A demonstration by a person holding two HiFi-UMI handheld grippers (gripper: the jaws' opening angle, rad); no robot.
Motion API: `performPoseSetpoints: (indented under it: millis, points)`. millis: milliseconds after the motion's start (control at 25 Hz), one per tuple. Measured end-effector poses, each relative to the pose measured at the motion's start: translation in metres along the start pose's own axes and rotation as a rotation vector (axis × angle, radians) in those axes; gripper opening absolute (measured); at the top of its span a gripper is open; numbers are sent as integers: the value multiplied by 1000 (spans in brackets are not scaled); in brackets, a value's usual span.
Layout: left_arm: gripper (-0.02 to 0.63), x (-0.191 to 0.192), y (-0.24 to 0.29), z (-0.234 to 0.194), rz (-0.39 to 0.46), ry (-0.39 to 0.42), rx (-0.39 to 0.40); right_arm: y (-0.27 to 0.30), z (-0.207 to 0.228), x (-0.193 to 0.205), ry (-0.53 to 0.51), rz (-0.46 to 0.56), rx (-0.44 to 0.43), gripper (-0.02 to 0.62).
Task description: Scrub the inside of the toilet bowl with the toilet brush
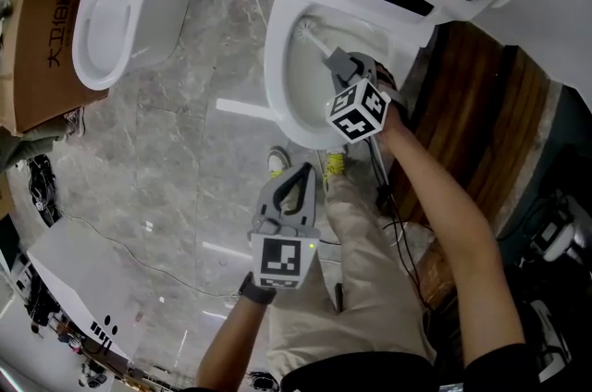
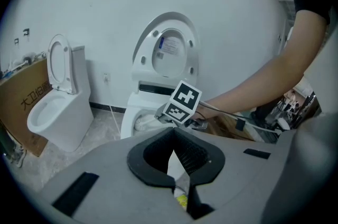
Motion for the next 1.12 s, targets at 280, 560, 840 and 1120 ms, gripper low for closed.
performPoseSetpoints:
  millis: [280, 560, 840, 1120]
  points:
    - [18, -4, -2, -8, 1, 6, -5, 8, 16, -1, -14, -53, 37, 158]
    - [18, -5, 0, -9, -4, 15, 3, 8, 31, 4, 10, -93, 86, 167]
    - [18, -3, -2, -11, -9, 17, 6, 1, 38, 13, 1, -114, 127, 167]
    - [18, -4, -3, -10, -14, 33, 18, -10, 45, 31, 15, -143, 174, 166]
Point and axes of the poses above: the fingertips, and each gripper's own axes: y forward along the fingers, z to its right, x out of its underside, the point moved 8 cm from there along -y, backward along the fingers, and after that the axes turned 12 degrees about -y, right-handed, at the moved point
